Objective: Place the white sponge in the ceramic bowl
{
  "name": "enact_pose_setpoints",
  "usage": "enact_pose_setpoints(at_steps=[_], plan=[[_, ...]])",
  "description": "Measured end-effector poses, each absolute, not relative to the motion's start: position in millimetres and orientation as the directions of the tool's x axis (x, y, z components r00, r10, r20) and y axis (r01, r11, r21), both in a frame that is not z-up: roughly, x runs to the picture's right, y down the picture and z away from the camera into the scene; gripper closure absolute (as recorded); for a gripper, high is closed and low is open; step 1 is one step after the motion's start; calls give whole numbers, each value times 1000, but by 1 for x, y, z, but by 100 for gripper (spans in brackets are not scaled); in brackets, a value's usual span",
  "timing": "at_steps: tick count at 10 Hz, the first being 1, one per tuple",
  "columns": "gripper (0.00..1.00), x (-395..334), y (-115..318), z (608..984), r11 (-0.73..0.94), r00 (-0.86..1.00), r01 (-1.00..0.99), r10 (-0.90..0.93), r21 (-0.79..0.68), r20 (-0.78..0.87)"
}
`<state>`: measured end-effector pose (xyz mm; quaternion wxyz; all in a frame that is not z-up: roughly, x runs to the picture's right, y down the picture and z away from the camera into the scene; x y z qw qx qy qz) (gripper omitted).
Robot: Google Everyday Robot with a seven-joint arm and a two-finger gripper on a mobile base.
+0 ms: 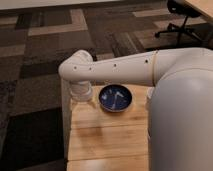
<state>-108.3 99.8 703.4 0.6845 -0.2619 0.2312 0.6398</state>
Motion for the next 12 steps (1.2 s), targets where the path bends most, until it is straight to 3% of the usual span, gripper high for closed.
enact_pose_setpoints(at_steps=[8, 12], plan=[[35, -106, 99, 702, 36, 67, -998, 756, -61, -651], [35, -55, 74, 695, -57, -13, -997, 772, -49, -635]])
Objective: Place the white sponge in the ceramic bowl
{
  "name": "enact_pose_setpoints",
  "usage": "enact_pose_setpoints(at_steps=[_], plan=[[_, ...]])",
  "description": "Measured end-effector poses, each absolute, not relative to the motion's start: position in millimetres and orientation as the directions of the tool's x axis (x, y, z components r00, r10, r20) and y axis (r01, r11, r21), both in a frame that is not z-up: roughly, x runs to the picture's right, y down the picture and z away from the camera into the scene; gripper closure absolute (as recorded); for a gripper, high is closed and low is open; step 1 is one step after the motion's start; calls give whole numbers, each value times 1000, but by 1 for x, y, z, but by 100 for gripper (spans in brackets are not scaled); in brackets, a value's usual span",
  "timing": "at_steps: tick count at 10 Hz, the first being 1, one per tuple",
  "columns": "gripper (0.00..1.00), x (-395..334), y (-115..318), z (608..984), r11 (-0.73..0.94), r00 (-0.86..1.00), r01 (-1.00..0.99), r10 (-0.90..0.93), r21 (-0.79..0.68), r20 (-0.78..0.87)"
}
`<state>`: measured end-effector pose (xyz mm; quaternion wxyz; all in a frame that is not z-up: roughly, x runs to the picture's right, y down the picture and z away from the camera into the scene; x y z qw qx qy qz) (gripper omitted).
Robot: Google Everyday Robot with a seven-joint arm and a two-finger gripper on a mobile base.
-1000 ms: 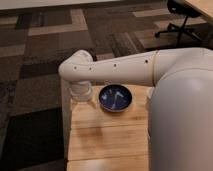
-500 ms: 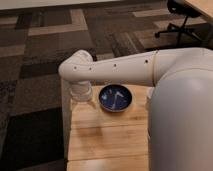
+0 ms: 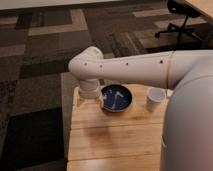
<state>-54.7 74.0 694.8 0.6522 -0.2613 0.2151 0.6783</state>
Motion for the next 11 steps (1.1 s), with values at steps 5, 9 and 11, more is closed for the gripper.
enact_pose_setpoints(at_steps=[5, 9, 11], plan=[[35, 51, 29, 680, -145, -120, -989, 772, 10, -624], [35, 80, 22, 677, -166, -158, -985, 768, 45, -620], [35, 78, 22, 677, -165, -155, -985, 769, 42, -620]])
